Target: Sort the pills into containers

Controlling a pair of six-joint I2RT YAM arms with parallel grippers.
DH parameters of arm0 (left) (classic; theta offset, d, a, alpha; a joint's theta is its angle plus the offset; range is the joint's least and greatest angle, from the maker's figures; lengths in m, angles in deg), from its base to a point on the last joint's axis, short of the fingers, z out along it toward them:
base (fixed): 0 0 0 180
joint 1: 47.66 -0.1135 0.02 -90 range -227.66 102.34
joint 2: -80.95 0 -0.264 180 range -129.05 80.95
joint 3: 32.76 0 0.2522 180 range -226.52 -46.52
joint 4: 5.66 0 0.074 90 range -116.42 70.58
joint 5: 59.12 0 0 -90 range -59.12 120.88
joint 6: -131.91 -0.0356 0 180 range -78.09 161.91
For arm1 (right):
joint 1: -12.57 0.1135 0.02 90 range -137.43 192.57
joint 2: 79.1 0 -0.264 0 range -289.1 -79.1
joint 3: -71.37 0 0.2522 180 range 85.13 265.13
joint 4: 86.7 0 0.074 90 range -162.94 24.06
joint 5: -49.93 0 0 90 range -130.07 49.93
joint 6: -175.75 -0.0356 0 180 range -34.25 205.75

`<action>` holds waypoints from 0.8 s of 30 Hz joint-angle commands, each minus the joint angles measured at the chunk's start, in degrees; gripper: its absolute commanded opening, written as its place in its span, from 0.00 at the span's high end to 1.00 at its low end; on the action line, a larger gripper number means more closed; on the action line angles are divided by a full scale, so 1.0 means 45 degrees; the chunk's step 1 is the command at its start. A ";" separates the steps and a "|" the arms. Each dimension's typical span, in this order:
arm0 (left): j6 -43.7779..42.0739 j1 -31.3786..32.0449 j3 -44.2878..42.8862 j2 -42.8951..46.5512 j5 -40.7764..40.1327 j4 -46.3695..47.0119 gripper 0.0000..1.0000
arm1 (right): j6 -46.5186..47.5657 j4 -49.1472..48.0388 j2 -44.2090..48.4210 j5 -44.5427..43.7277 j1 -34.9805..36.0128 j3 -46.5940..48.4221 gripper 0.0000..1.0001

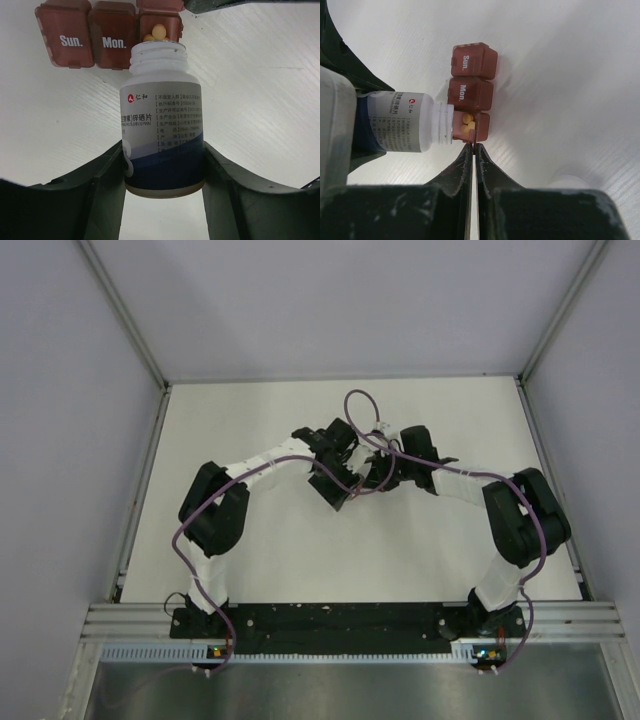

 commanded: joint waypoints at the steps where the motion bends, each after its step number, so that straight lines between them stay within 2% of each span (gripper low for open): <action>1: -0.0275 0.0046 0.0531 0.0611 0.0272 0.0920 1.00 | 0.0131 -0.0470 -0.0020 0.0214 -0.0092 0.0080 1.00; 24: -0.0451 0.0026 0.2895 0.2604 0.0213 0.3734 1.00 | 0.0268 -0.0334 -0.0177 0.0253 -0.0073 0.0177 1.00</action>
